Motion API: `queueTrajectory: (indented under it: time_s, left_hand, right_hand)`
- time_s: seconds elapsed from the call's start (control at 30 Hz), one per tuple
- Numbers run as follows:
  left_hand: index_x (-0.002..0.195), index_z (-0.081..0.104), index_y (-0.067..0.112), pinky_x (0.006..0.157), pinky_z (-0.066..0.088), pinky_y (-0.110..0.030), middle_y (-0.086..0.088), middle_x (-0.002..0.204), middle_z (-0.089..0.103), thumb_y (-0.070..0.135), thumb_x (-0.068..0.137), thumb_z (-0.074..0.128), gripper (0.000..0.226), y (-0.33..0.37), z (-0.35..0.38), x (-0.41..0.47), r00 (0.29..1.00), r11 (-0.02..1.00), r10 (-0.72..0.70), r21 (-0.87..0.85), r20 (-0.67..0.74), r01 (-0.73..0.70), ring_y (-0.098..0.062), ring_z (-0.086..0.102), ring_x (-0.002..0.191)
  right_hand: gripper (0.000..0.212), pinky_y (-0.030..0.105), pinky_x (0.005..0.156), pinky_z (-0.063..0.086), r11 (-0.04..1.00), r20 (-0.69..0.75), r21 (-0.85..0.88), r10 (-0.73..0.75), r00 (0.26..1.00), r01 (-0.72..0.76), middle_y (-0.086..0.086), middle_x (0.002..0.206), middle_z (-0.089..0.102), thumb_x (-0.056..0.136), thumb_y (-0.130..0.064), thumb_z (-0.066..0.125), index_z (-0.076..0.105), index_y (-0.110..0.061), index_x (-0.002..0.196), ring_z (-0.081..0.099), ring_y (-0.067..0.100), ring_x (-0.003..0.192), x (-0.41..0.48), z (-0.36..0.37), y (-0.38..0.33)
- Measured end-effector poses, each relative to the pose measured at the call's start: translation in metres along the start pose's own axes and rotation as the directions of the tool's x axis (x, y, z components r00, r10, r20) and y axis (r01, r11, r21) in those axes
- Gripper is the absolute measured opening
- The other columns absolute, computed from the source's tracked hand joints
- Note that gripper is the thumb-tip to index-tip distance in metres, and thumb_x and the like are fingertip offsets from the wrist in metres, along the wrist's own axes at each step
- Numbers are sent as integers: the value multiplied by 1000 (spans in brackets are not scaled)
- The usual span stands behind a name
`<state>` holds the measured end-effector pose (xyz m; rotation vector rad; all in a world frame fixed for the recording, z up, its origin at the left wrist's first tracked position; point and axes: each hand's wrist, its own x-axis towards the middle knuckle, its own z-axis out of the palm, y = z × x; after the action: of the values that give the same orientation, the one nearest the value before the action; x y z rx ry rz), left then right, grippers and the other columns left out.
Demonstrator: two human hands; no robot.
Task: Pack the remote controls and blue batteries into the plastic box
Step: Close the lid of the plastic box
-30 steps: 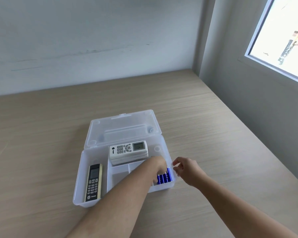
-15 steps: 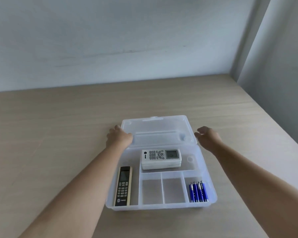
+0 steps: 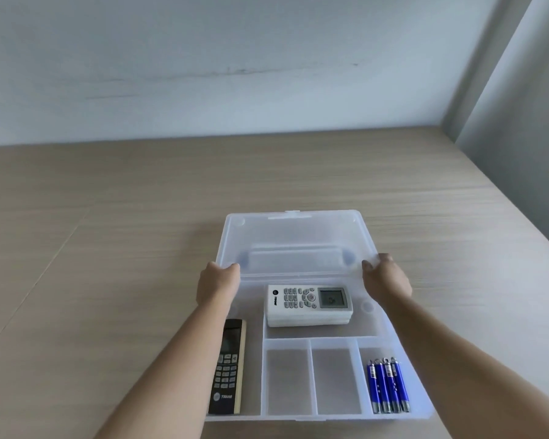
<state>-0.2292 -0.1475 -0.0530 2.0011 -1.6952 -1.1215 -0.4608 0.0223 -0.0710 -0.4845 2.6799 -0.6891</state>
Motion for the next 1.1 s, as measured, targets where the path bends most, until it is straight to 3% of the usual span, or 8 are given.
queueTrajectory:
  time_s: [0.1, 0.2, 0.3, 0.53, 0.67, 0.77, 0.9, 1.1]
  left_hand:
    - [118, 53, 7, 73, 48, -34, -8, 110, 64, 31, 80, 50, 45, -2, 2, -1, 1000, 1000, 10, 15, -23, -10, -31, 61, 90]
    - [127, 47, 7, 61, 44, -28, -1, 96, 59, 22, 82, 54, 48, 1, -4, -2, 1000, 980, 27, -195, 0, -27, -18, 59, 72]
    - [124, 44, 1, 76, 46, -32, -6, 105, 55, 13, 82, 61, 47, 5, -15, -2, 997, 910, 46, -413, 65, -15, -25, 56, 85]
    - [80, 51, 23, 62, 47, -17, 2, 83, 56, 12, 72, 79, 31, 65, -89, -41, 902, 719, 413, -563, -127, -408, -16, 54, 73]
    - [77, 64, 24, 72, 41, -23, 8, 86, 62, 22, 67, 82, 20, 64, -123, -84, 718, 725, 675, -25, -170, -688, -13, 56, 81]
    - [78, 73, 24, 82, 46, -27, 5, 73, 72, 31, 75, 75, 8, 35, -136, -111, 578, 539, 816, 395, -25, -744, -25, 66, 78]
    - [106, 71, 36, 84, 51, -27, 7, 105, 75, 25, 78, 64, 32, -7, -125, -145, 607, 428, 754, 514, 251, -744, -21, 69, 97]
    - [135, 44, 35, 92, 47, -30, 14, 137, 49, 19, 77, 60, 63, -78, -86, -164, 610, 238, 621, 622, 493, -746, -13, 50, 126]
  right_hand:
    - [42, 37, 77, 41, 994, 23, 107, -23, 999, 20, 16, 120, 63, 94, -30, 46, 42, -10, 130, 58, 37, 108, 2, -3, 0]
    - [39, 41, 82, 45, 963, 5, 268, -46, 999, 43, 14, 117, 65, 92, -24, 50, 42, -13, 129, 59, 36, 104, -1, -7, 0]
    - [35, 43, 89, 47, 895, -2, 442, -59, 998, 54, 11, 121, 61, 90, -16, 57, 46, -13, 122, 57, 32, 105, -4, -20, -2]
    - [26, 47, 88, 49, 761, -180, 538, -316, 931, 363, 18, 104, 67, 79, -12, 70, 55, -6, 98, 62, 33, 96, -26, -104, -33]
    - [25, 35, 74, 48, 744, -338, 387, -436, 834, 545, 4, 84, 67, 76, -13, 75, 61, -15, 96, 60, 25, 78, -70, -135, -29]
    - [16, 28, 74, 40, 756, -360, 115, -573, 736, 645, -6, 77, 64, 74, -14, 75, 67, -15, 88, 56, 18, 76, -102, -145, -6]
    - [20, 30, 79, 39, 582, -227, -267, -812, 537, 768, -1, 82, 76, 65, -7, 79, 74, -17, 81, 70, 21, 78, -146, -132, 39]
    - [49, 26, 100, 40, 601, 157, -293, -737, 658, 744, -14, 135, 57, 81, -15, 61, 58, -32, 127, 54, 10, 123, -184, -83, 98]
